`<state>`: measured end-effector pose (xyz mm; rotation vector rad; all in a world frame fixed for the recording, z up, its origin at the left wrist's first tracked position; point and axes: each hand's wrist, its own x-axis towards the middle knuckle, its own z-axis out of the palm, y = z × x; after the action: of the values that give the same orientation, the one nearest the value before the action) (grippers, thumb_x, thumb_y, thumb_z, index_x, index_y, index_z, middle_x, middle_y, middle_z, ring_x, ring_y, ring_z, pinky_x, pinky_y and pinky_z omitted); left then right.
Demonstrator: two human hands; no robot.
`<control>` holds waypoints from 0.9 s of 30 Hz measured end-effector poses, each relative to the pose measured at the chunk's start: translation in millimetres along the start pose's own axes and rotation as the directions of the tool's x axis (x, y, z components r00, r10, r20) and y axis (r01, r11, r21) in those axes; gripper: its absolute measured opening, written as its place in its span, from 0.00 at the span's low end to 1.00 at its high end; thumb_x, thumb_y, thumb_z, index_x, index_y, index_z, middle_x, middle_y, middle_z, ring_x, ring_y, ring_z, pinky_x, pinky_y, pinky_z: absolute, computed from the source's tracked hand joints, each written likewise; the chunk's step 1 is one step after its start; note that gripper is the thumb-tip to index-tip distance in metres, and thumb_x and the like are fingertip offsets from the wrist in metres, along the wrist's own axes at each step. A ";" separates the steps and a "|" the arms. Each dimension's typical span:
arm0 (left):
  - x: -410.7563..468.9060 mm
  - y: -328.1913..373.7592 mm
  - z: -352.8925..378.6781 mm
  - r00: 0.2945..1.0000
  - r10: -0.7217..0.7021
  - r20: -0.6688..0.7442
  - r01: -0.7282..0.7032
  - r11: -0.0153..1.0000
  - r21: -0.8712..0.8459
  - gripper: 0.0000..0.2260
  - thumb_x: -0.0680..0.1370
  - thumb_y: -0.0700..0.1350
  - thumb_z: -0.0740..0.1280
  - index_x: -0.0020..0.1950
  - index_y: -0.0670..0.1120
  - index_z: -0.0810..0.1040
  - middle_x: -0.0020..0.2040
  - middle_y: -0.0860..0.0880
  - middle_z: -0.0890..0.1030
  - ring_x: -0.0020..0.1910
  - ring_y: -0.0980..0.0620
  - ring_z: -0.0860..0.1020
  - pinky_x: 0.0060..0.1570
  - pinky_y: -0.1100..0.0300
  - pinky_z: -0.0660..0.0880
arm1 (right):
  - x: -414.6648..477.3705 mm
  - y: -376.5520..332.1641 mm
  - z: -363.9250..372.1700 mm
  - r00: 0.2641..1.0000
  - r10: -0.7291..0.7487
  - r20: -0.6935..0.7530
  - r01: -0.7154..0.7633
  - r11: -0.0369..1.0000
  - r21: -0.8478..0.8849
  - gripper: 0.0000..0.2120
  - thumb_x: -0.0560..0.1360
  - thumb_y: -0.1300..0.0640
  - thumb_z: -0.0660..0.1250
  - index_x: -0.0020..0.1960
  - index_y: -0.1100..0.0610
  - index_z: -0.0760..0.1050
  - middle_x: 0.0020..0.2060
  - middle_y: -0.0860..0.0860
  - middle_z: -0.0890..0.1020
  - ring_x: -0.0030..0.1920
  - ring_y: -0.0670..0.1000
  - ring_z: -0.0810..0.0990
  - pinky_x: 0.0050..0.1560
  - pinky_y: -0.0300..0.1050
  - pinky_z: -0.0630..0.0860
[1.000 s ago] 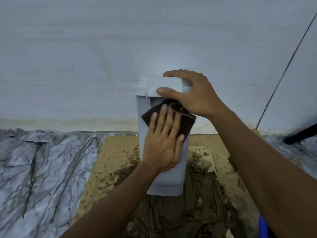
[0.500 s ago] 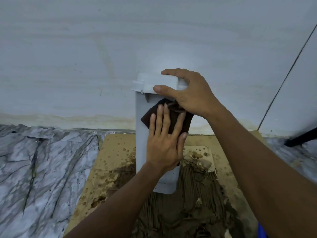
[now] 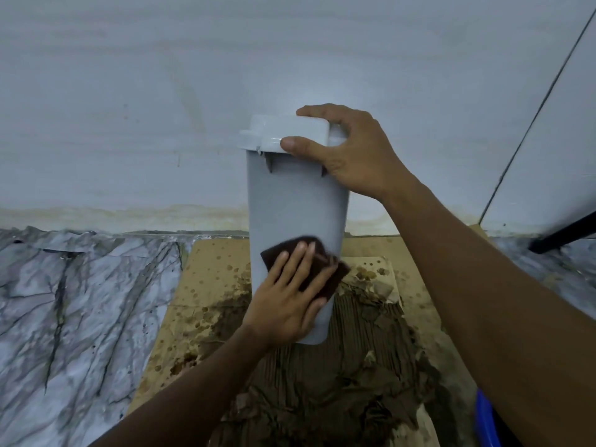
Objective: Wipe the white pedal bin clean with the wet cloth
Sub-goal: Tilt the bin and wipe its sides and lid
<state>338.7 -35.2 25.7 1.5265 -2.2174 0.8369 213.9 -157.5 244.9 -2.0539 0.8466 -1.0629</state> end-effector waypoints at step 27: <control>24.6 -4.4 -5.3 0.989 -0.021 -0.146 0.025 0.999 0.025 0.26 0.84 0.54 0.57 0.80 0.46 0.60 0.81 0.40 0.53 0.81 0.42 0.51 0.79 0.45 0.48 | -1.4 3.5 8.6 0.998 -0.043 -0.047 0.041 0.998 -0.051 0.25 0.67 0.34 0.74 0.61 0.43 0.79 0.59 0.37 0.78 0.62 0.43 0.72 0.64 0.48 0.73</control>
<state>333.2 -51.1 44.9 1.4507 -2.0891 0.9430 219.8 -156.2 237.7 -2.1038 0.8660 -1.1281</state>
